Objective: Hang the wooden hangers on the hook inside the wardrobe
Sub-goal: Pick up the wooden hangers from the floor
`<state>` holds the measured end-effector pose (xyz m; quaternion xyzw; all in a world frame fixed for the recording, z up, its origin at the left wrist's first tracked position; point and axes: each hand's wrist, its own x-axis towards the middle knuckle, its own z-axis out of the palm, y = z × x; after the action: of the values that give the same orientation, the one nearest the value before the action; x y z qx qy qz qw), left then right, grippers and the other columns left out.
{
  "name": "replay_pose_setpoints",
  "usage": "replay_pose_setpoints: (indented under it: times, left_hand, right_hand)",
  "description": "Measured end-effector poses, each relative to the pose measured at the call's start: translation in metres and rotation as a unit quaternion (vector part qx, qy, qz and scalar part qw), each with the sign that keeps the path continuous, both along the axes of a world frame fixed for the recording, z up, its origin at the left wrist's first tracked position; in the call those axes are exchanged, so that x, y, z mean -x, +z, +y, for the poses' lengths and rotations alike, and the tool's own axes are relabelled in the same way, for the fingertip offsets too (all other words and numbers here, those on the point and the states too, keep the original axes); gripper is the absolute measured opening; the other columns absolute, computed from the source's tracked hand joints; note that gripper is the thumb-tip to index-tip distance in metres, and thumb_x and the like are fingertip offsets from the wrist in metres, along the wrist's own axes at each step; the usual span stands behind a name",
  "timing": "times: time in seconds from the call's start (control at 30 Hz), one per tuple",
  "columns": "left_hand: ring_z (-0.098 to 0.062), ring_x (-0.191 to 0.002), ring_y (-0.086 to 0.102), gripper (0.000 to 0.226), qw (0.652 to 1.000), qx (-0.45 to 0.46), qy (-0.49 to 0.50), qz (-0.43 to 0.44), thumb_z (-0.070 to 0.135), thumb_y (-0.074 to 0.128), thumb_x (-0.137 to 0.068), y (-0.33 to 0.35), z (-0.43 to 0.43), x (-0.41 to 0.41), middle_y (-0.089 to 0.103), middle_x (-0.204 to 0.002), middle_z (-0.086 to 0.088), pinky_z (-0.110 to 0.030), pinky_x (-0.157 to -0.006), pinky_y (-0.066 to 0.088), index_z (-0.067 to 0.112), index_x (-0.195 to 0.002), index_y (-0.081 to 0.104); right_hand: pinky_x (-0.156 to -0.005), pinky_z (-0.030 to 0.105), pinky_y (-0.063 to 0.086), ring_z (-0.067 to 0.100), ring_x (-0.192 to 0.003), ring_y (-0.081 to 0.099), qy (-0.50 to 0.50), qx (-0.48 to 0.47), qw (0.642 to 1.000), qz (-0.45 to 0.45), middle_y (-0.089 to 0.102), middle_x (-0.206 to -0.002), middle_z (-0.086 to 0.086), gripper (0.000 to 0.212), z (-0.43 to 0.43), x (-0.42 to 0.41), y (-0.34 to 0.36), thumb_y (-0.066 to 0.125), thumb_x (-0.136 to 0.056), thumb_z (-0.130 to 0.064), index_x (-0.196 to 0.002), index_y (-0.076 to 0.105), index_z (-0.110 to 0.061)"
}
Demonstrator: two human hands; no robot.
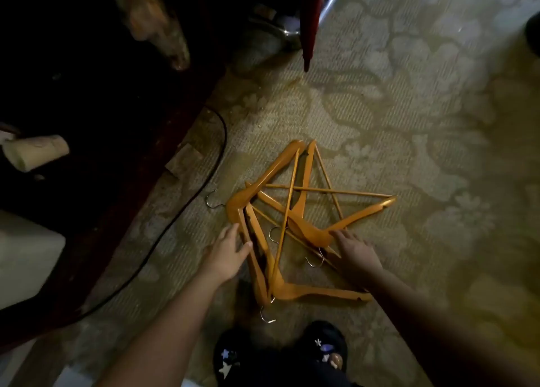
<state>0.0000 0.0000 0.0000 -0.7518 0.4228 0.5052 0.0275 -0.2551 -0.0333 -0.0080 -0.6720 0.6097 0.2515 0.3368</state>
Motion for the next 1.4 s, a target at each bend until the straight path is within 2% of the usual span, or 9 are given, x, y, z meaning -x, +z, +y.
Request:
replay_pose_setpoints:
  times: [0.17,0.43,0.6,0.77,0.9,1.03,1.1,1.2,1.4]
  left_hand:
    - [-0.031,-0.144,0.015,0.076,0.999,-0.003,0.029,-0.02,0.041,0.05,-0.09,-0.071,-0.011,-0.004,0.006,-0.159,-0.001,-0.054,-0.113,0.026,0.03,-0.149,0.003]
    - [-0.032,-0.139,0.03,0.093,0.975,0.014,0.217,0.04,0.023,0.059,-0.088,-0.143,-0.02,0.002,0.03,-0.152,-0.012,-0.051,-0.111,0.028,0.024,-0.148,-0.012]
    - [-0.033,-0.14,0.027,0.095,0.953,0.049,0.295,0.053,0.007,0.061,-0.085,-0.159,-0.031,0.002,0.028,-0.152,-0.013,-0.052,-0.111,0.026,0.025,-0.149,-0.007]
    - [-0.036,-0.129,0.044,0.081,0.917,0.055,0.394,0.039,0.006,0.06,-0.085,-0.15,-0.031,0.004,0.043,-0.142,-0.015,-0.054,-0.103,0.04,0.027,-0.148,0.013]
    - [-0.033,-0.116,0.056,0.077,0.911,0.051,0.408,0.028,0.012,0.065,-0.081,-0.124,-0.022,-0.006,0.052,-0.132,-0.014,-0.049,-0.095,0.049,0.024,-0.144,0.023]
    - [-0.025,-0.098,0.064,0.078,0.902,0.061,0.426,0.033,0.013,0.066,-0.081,-0.069,-0.006,-0.013,0.06,-0.116,-0.011,-0.043,-0.089,0.052,0.024,-0.144,0.021]
    - [-0.019,-0.083,0.065,0.063,0.9,0.066,0.43,0.043,0.013,0.066,-0.083,-0.034,0.002,-0.011,0.064,-0.102,-0.008,-0.035,-0.079,0.053,0.017,-0.137,0.034]
    - [-0.015,-0.068,0.062,0.022,0.892,0.073,0.443,0.048,0.01,0.068,-0.081,0.028,0.018,-0.008,0.064,-0.079,-0.003,-0.023,-0.058,0.045,0.012,-0.099,0.056]
    - [-0.015,-0.062,0.058,0.01,0.88,0.037,0.468,0.073,0.014,0.066,-0.083,0.154,0.054,-0.015,0.063,-0.071,-0.005,-0.024,-0.057,0.044,0.007,-0.089,0.063]
  right_hand:
    - [-0.115,0.042,0.021,0.025,-0.141,0.027,0.0,-0.004,1.0,-0.006,0.027,-0.153,0.003,0.067,-0.011,-0.003,-0.071,0.054,-0.09,-0.038,-0.146,0.02,-0.023]
    - [-0.114,0.036,0.022,0.02,-0.141,0.025,0.06,0.08,0.994,-0.037,0.025,-0.154,0.001,0.063,-0.013,-0.012,-0.149,0.046,-0.092,-0.04,-0.147,0.019,-0.023]
    - [-0.111,0.038,0.026,0.023,-0.135,0.037,0.08,0.103,0.991,-0.015,0.037,-0.147,0.002,0.063,-0.015,-0.022,-0.162,0.043,-0.091,-0.048,-0.144,0.024,-0.019]
    - [-0.109,0.041,0.028,0.019,-0.121,0.053,0.076,0.1,0.992,0.023,0.052,-0.133,0.002,0.047,-0.011,-0.024,-0.156,0.04,-0.094,-0.04,-0.135,0.032,-0.017]
    - [-0.104,0.043,0.031,0.021,-0.115,0.054,0.097,0.077,0.992,0.027,0.052,-0.129,0.003,0.06,-0.007,-0.019,-0.12,0.038,-0.09,-0.056,-0.133,0.033,-0.015]
    - [-0.099,0.044,0.033,0.023,-0.113,0.056,0.095,0.04,0.995,0.016,0.054,-0.129,0.003,0.052,0.007,-0.016,-0.072,0.037,-0.093,-0.049,-0.132,0.03,-0.014]
    - [-0.098,0.042,0.036,0.024,-0.111,0.058,0.081,0.027,0.996,0.013,0.058,-0.124,0.004,0.048,0.015,-0.016,-0.045,0.039,-0.094,-0.044,-0.13,0.03,-0.014]
    - [-0.098,0.04,0.04,0.024,-0.111,0.058,0.057,-0.012,0.998,-0.004,0.057,-0.124,0.005,0.053,0.026,-0.011,0.005,0.046,-0.092,-0.043,-0.133,0.029,-0.014]
    - [-0.086,0.03,0.048,0.02,-0.106,0.057,-0.051,-0.077,0.992,-0.089,0.053,-0.124,0.007,0.059,0.024,-0.012,0.135,0.058,-0.088,-0.033,-0.139,0.03,-0.021]
